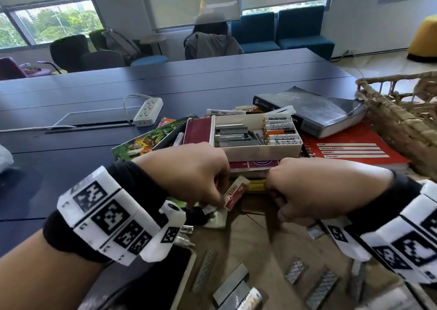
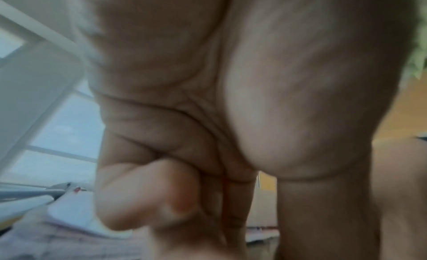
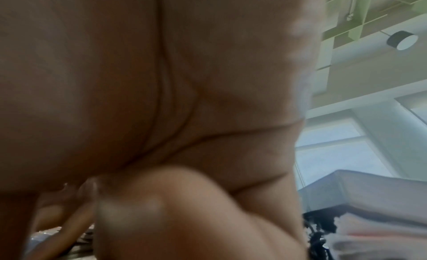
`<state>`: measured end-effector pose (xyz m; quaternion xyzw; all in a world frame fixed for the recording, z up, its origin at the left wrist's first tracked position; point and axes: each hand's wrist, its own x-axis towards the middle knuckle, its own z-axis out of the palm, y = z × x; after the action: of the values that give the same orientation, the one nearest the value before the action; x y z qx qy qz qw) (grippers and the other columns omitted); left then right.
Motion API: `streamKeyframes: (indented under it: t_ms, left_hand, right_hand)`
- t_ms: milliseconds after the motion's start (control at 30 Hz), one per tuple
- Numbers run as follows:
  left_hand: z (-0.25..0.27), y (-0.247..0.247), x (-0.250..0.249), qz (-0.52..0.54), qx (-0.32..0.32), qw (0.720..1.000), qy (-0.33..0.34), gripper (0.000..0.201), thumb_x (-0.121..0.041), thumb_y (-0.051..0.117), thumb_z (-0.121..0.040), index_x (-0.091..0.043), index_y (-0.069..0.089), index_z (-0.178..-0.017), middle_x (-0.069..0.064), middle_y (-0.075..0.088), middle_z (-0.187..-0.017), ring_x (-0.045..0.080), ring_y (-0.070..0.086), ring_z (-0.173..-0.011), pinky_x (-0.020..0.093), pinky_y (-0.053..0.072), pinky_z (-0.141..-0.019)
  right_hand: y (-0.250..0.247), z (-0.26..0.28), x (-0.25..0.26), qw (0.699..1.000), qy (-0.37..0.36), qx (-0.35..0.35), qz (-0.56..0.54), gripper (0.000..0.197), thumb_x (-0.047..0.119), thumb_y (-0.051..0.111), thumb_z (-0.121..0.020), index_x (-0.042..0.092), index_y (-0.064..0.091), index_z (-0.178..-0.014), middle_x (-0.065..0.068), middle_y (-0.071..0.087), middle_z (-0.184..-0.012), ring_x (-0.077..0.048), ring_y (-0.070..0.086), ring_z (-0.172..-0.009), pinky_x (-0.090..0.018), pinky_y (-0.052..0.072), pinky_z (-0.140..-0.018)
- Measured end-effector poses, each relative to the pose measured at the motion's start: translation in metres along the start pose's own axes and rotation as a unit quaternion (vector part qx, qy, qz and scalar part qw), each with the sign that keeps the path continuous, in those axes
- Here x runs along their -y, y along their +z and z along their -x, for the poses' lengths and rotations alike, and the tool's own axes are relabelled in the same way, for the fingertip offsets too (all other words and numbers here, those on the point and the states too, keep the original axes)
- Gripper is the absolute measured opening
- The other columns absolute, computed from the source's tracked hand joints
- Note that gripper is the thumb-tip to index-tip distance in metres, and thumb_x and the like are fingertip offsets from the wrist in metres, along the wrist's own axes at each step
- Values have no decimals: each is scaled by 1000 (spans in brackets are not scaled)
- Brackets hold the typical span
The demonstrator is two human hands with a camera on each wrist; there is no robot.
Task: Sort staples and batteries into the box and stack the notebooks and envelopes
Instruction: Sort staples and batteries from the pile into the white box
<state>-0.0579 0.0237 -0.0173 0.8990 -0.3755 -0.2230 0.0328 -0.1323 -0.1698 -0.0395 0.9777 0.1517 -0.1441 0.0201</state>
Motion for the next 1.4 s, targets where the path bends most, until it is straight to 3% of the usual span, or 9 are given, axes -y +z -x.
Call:
streamKeyframes:
  t_ms: [200,333,400,567,667,900,967,1133,1400]
  left_hand:
    - [1,3,-7,-164,-8,986,-28,30,-46,79,-80,-23,65,-91,-6,66,-83,1,54,-55,21,41,-48]
    - [-2,3,-14,-200,1,979,-29,32,-43,79,-80,-24,53,-78,-5,56,-73,3,48,-50,17,32,-39]
    - [-5,3,-15,-198,8,980,-23,27,-42,79,-80,-22,61,-84,-6,59,-70,3,51,-48,17,34,-39]
    - [-10,4,-12,-151,36,988,-7,23,-34,81,-81,-22,62,-78,-6,63,-64,-6,53,-42,12,35,-35]
    - [-13,3,-5,-100,54,994,4,17,-29,81,-79,-18,68,-81,0,71,-74,9,68,-60,24,52,-51]
    - [-10,-11,-2,147,70,983,87,9,-16,79,-88,-14,71,-88,-1,69,-67,13,62,-58,27,48,-53]
    - [-11,-11,-5,230,38,962,144,10,-12,78,-90,-8,70,-92,1,69,-71,14,61,-62,26,48,-55]
    - [-24,1,-4,402,-176,870,224,11,-4,76,-87,-2,65,-91,1,65,-77,11,56,-62,20,47,-55]
    - [-33,6,0,352,-228,882,214,11,-6,75,-90,-2,65,-91,-8,63,-79,0,51,-62,12,41,-60]
  right_hand:
    - [2,1,-3,1000,-6,2,-18,28,35,76,-79,24,51,-73,5,53,-83,-16,58,-72,-32,48,-59]
    - [2,1,-11,999,-12,-22,-32,18,34,79,-78,24,64,-81,7,57,-82,-9,57,-72,-25,44,-56]
    - [2,0,-14,999,-9,-24,-44,17,33,80,-77,25,64,-80,9,56,-79,-7,57,-74,-24,44,-57]
    - [4,-2,-13,999,-1,-8,-53,17,31,80,-76,25,64,-79,7,59,-80,-10,59,-71,-26,47,-56]
    - [3,-2,-14,998,3,2,-63,17,33,81,-78,24,67,-80,7,61,-80,-10,60,-71,-25,47,-56]
    - [4,-4,-7,999,-18,-5,-41,16,34,77,-82,27,63,-82,7,57,-83,-8,56,-66,-22,39,-51]
    - [5,-5,-6,999,-24,-5,-41,13,31,76,-83,28,64,-82,8,57,-79,-7,55,-64,-20,38,-50]
    - [5,-6,-7,998,-30,-4,-50,27,38,79,-83,29,54,-74,8,57,-83,-10,58,-69,-24,47,-56]
    - [7,-11,-5,998,-50,-6,-26,30,35,72,-88,29,50,-69,8,59,-78,-11,60,-66,-26,52,-56]
